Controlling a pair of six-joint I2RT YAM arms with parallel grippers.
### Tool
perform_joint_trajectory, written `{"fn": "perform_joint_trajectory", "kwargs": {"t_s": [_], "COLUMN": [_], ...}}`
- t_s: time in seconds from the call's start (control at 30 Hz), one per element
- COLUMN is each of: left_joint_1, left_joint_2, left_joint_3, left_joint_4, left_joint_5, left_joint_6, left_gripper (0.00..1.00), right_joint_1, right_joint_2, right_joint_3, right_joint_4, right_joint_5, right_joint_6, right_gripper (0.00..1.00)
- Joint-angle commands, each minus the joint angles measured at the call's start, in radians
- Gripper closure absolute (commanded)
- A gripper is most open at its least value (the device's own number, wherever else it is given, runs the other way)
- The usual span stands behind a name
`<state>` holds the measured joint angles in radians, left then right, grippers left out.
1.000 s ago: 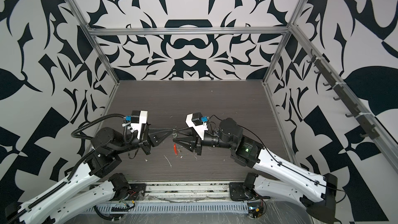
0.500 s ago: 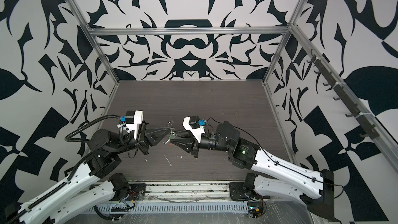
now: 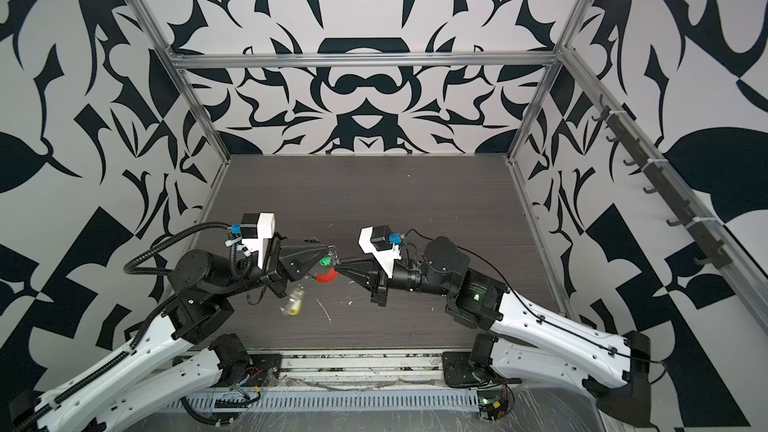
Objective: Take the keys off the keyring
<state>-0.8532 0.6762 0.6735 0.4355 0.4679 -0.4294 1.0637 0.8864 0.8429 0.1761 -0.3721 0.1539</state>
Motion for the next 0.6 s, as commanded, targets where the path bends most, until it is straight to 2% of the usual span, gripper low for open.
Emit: {"fn": "perform_joint_trajectory", "kwargs": {"t_s": [0.0, 0.1, 0.17, 0.3, 0.57], "left_joint_1": [-0.003, -0.003, -0.003, -0.003, -0.003], "left_joint_2": [-0.009, -0.005, -0.006, -0.013, -0.019], "left_joint_3": [-0.009, -0.009, -0.009, -0.005, -0.007], "left_joint_4": [0.042, 0.045, 0.04, 0.02, 0.006], "left_joint_5": [0.017, 0.023, 0.021, 0.025, 0.039], "left_joint_6": [-0.015, -0.016, -0.014, -0.008, -0.008], "left_gripper": [1.0, 1.0, 1.0, 1.0, 1.0], "right_joint_1": [-0.001, -0.001, -0.001, -0.001, -0.001], "right_joint_2": [-0.01, 0.0, 0.002, -0.023, -0.121], "right_joint_3": [0.007, 0.009, 0.014, 0.037, 0.029], "right_joint_4": [0.013, 0.01, 0.004, -0.052, -0.1], "right_joint_5": [0.015, 0.012, 0.007, -0.001, 0.036], "right_joint_6": [-0.013, -0.01, -0.008, -0.02, -0.031], "right_gripper": [0.86, 0.67, 0.61, 0.58, 0.57]}}
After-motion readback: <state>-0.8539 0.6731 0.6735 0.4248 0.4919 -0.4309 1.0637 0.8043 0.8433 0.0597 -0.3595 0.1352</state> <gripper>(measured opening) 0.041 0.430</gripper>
